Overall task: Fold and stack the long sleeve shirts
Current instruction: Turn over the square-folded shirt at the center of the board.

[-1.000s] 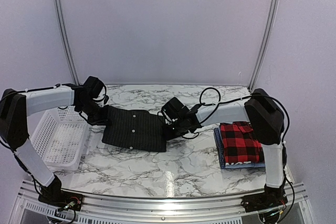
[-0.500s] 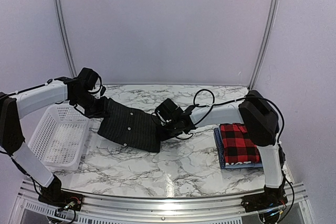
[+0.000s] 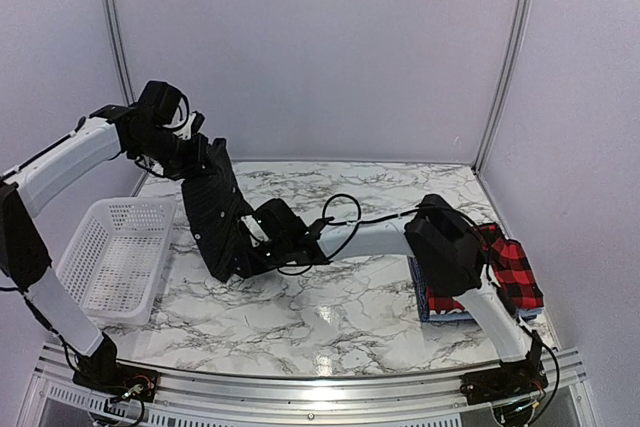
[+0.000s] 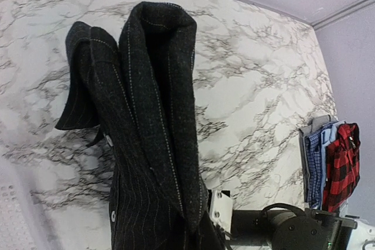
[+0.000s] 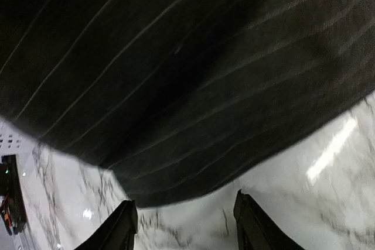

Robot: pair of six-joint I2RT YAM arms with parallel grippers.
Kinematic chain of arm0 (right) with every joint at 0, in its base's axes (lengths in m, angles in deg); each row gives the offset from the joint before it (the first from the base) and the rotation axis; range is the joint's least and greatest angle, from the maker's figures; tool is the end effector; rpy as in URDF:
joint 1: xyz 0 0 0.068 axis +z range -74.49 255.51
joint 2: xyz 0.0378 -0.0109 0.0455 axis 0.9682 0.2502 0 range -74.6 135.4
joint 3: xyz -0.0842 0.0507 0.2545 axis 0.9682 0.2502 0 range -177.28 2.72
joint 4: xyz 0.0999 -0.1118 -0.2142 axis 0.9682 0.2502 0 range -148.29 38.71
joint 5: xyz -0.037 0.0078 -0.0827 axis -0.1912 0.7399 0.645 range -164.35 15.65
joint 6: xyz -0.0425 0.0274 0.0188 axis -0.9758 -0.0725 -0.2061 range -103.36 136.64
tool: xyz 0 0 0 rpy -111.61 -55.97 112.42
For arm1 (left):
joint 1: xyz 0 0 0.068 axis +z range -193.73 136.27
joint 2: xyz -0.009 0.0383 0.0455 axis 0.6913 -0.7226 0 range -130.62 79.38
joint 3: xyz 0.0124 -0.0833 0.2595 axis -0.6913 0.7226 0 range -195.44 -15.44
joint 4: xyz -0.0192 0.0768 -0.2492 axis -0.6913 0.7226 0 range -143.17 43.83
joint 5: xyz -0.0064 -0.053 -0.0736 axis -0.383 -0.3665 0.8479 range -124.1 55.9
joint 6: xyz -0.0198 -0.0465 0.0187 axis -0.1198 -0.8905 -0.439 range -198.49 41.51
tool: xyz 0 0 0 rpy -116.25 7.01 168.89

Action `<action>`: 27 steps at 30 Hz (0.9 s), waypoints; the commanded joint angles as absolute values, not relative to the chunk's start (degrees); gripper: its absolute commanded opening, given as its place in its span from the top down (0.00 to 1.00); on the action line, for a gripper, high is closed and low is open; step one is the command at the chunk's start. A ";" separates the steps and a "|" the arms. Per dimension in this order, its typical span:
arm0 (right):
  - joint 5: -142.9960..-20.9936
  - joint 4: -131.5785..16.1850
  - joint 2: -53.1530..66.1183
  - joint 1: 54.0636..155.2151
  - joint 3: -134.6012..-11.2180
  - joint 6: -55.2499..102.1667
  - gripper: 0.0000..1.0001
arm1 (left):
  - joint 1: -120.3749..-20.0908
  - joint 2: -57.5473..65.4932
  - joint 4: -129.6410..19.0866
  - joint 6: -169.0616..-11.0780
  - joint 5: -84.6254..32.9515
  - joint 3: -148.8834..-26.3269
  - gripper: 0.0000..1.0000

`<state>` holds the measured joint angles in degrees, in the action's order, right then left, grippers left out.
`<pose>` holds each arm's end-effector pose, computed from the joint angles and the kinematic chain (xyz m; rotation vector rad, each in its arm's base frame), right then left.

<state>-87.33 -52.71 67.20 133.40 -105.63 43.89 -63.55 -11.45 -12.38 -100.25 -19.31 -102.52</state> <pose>0.2853 0.4696 0.1233 -0.7746 2.3252 0.9942 0.3258 -0.1270 0.3454 0.0902 2.4105 -0.6504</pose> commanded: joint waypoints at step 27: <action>-72.33 -43.57 14.02 112.20 -62.84 40.67 0.30 | -87.04 -50.05 -14.90 -109.57 -20.91 -134.66 1.00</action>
